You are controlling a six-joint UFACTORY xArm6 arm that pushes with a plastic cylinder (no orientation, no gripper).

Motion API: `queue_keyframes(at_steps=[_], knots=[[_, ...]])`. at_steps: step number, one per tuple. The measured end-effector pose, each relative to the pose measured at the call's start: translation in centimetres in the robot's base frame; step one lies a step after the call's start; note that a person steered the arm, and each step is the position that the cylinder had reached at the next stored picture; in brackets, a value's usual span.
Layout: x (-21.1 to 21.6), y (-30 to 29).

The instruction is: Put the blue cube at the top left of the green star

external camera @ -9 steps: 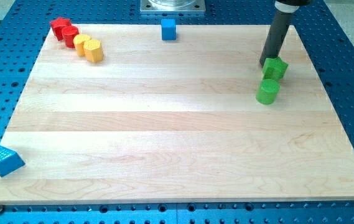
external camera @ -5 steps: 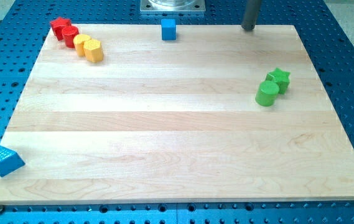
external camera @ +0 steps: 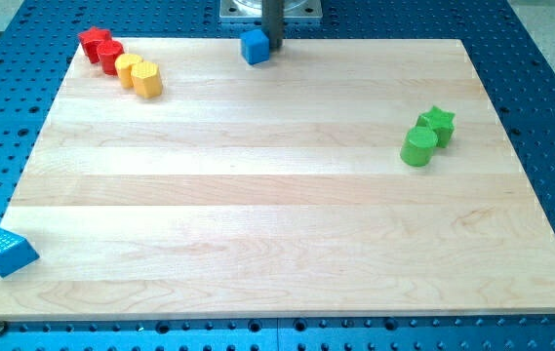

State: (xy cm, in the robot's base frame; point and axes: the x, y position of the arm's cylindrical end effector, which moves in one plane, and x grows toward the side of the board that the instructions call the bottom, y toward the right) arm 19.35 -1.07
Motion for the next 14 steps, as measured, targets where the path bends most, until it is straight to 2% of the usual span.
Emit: queue_keyframes(at_steps=[2,3,4,5,6,8,9,10,11,12,13,14], knots=[[-0.2,-8.6],[1.1,-7.3],[3.3,-2.3],[6.1,0.1],[8.3,-0.6],[16.9,1.6],[17.9,0.2],[18.5,-4.5],[21.3,-3.8],[23.2,1.9],[23.2,9.5],[23.2,8.0]])
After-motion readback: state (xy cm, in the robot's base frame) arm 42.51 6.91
